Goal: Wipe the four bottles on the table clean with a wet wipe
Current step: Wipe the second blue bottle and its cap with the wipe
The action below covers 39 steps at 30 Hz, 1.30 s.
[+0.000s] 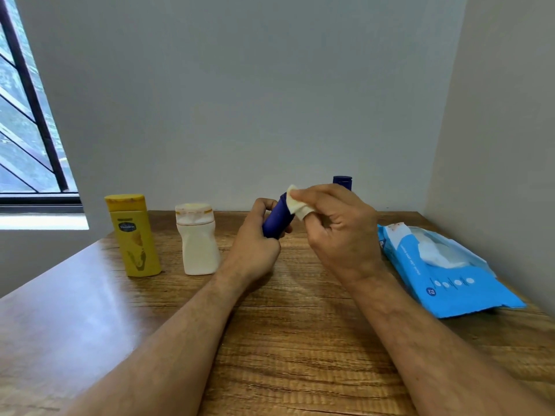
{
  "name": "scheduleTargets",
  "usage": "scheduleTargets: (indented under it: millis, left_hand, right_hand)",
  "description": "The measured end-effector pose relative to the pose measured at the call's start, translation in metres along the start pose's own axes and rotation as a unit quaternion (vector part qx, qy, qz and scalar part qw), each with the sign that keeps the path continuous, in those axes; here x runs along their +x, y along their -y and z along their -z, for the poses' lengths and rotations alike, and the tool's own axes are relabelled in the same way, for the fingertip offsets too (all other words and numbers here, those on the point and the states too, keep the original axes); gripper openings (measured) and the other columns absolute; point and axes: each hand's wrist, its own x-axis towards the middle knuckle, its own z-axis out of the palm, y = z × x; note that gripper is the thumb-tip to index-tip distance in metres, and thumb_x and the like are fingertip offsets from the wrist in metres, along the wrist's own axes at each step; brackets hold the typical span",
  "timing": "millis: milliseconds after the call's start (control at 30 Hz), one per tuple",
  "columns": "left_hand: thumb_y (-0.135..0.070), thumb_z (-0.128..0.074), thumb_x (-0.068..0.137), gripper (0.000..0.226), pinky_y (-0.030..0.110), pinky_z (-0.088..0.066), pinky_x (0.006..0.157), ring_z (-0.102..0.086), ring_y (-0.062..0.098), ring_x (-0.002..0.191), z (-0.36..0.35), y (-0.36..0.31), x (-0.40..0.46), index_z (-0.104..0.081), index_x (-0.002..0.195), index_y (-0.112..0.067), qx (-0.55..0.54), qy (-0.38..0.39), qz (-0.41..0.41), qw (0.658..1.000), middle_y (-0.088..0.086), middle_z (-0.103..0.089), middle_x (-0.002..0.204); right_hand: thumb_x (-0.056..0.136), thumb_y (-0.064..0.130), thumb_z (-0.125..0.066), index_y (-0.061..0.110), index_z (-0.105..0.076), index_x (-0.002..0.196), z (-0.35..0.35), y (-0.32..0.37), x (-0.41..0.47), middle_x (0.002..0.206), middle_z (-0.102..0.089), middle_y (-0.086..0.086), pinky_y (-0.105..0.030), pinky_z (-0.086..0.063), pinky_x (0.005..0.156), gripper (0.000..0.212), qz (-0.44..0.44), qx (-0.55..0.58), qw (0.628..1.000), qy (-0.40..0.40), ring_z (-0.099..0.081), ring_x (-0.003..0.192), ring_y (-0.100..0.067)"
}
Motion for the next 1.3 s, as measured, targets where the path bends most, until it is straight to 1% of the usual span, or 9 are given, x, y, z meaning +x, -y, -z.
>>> scheduleTargets:
  millis: [67, 200, 333, 433, 600, 767, 900, 1067, 1300]
  left_hand:
    - [0.022, -0.052, 0.074, 0.069, 0.039, -0.054, 0.09, -0.061, 0.018, 0.104, -0.001, -0.001, 0.0, -0.045, 0.121, -0.028, 0.003, 0.002, 0.0, 1.0, -0.001, -0.064, 0.105]
    - [0.018, -0.053, 0.072, 0.072, 0.054, -0.059, 0.083, -0.064, 0.034, 0.095, 0.0, 0.0, -0.003, -0.037, 0.118, -0.035, 0.036, 0.003, -0.016, 0.999, 0.005, -0.057, 0.108]
    - [0.017, -0.056, 0.071, 0.072, 0.043, -0.055, 0.089, -0.057, 0.018, 0.097, 0.0, -0.003, -0.005, -0.033, 0.119, -0.032, 0.087, -0.023, -0.032, 0.995, -0.007, -0.049, 0.108]
    - [0.015, -0.059, 0.071, 0.075, 0.044, -0.054, 0.095, -0.056, 0.018, 0.103, 0.0, -0.004, -0.006, -0.03, 0.12, -0.034, 0.09, -0.031, -0.017, 0.995, -0.005, -0.049, 0.113]
    - [0.013, -0.06, 0.073, 0.071, 0.046, -0.056, 0.09, -0.059, 0.017, 0.097, -0.002, -0.007, -0.008, -0.032, 0.122, -0.03, 0.076, -0.019, -0.037, 0.996, -0.002, -0.055, 0.107]
    - [0.009, -0.063, 0.079, 0.069, 0.042, -0.058, 0.088, -0.062, 0.017, 0.095, -0.004, -0.006, -0.008, -0.031, 0.124, -0.031, 0.07, -0.001, -0.032, 0.997, -0.001, -0.058, 0.106]
    - [0.008, -0.062, 0.08, 0.068, 0.04, -0.055, 0.09, -0.061, 0.022, 0.1, -0.007, -0.006, -0.007, -0.03, 0.125, -0.031, 0.044, 0.005, -0.015, 0.999, 0.0, -0.056, 0.11]
    - [0.009, -0.059, 0.081, 0.065, 0.044, -0.057, 0.086, -0.062, 0.022, 0.098, -0.006, -0.009, -0.01, -0.03, 0.126, -0.029, 0.049, 0.038, -0.035, 0.997, 0.002, -0.058, 0.11]
    - [0.009, -0.065, 0.077, 0.068, 0.041, -0.055, 0.088, -0.062, 0.021, 0.1, -0.009, -0.008, -0.009, -0.038, 0.126, -0.028, -0.048, 0.045, -0.002, 0.998, 0.005, -0.057, 0.115]
  right_hand:
    - [0.087, 0.005, -0.063, 0.013, -0.072, 0.115, 0.001, -0.001, 0.001, 0.107, -0.071, -0.001, -0.023, -0.053, 0.087, 0.031, -0.022, 0.004, 1.0, -0.006, -0.064, 0.098, -0.01]
    - [0.086, 0.002, -0.065, 0.013, -0.07, 0.121, 0.001, -0.002, -0.003, 0.114, -0.069, 0.001, -0.022, -0.051, 0.092, 0.037, -0.01, -0.02, 0.998, 0.063, -0.061, 0.105, -0.009]
    - [0.086, 0.008, -0.069, 0.01, -0.072, 0.114, 0.003, -0.003, -0.003, 0.105, -0.069, 0.001, -0.017, -0.052, 0.084, 0.028, -0.005, -0.034, 0.997, 0.066, -0.061, 0.096, -0.007]
    - [0.085, 0.011, -0.073, 0.01, -0.074, 0.109, 0.002, -0.001, -0.003, 0.099, -0.068, 0.001, -0.01, -0.049, 0.077, 0.024, 0.012, -0.056, 0.996, 0.071, -0.06, 0.089, -0.007]
    - [0.089, 0.013, -0.071, 0.011, -0.073, 0.113, -0.002, 0.0, -0.005, 0.096, -0.064, 0.001, -0.016, -0.05, 0.072, 0.024, 0.034, -0.078, 0.991, 0.099, -0.058, 0.082, -0.009]
    - [0.092, 0.019, -0.068, 0.016, -0.072, 0.115, -0.005, -0.001, -0.005, 0.094, -0.062, 0.009, -0.011, -0.044, 0.067, 0.024, -0.043, -0.067, 0.987, 0.138, -0.056, 0.079, -0.006]
    - [0.088, 0.015, -0.071, 0.013, -0.072, 0.112, -0.004, -0.003, -0.005, 0.098, -0.065, 0.006, -0.007, -0.042, 0.071, 0.025, -0.061, -0.087, 0.989, 0.106, -0.055, 0.082, -0.003]
    - [0.087, 0.013, -0.071, 0.013, -0.072, 0.114, 0.001, -0.001, -0.004, 0.098, -0.063, 0.002, -0.015, -0.05, 0.074, 0.027, 0.002, -0.085, 0.992, 0.092, -0.058, 0.084, -0.007]
    - [0.089, 0.018, -0.07, 0.013, -0.074, 0.097, -0.003, 0.001, -0.003, 0.092, -0.062, 0.008, -0.008, -0.045, 0.066, 0.011, -0.06, -0.062, 0.994, 0.062, -0.055, 0.077, -0.005]
